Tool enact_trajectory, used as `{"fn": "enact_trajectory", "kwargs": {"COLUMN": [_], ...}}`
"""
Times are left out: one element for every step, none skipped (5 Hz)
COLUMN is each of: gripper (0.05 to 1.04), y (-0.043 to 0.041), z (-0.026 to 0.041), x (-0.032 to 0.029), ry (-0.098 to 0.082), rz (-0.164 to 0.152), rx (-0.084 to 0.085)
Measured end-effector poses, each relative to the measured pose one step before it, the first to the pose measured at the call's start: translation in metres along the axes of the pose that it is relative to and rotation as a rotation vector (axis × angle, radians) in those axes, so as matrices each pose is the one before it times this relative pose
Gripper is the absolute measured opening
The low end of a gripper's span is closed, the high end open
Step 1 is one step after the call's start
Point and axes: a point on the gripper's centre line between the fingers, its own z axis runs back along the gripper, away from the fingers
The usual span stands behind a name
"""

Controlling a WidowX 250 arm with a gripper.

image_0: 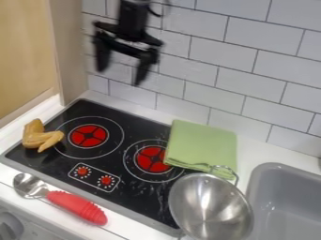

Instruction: Move the green cloth to the top right of the kitchen

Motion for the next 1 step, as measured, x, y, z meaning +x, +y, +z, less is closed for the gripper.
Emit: {"fn": "enact_trajectory", "kwargs": {"gripper": [0.999], "y": [0.03589], "z": [-0.00399], "x": [-0.00634], "ry": [0.0122], "rz": [0.0617], "rx": [0.0124]}}
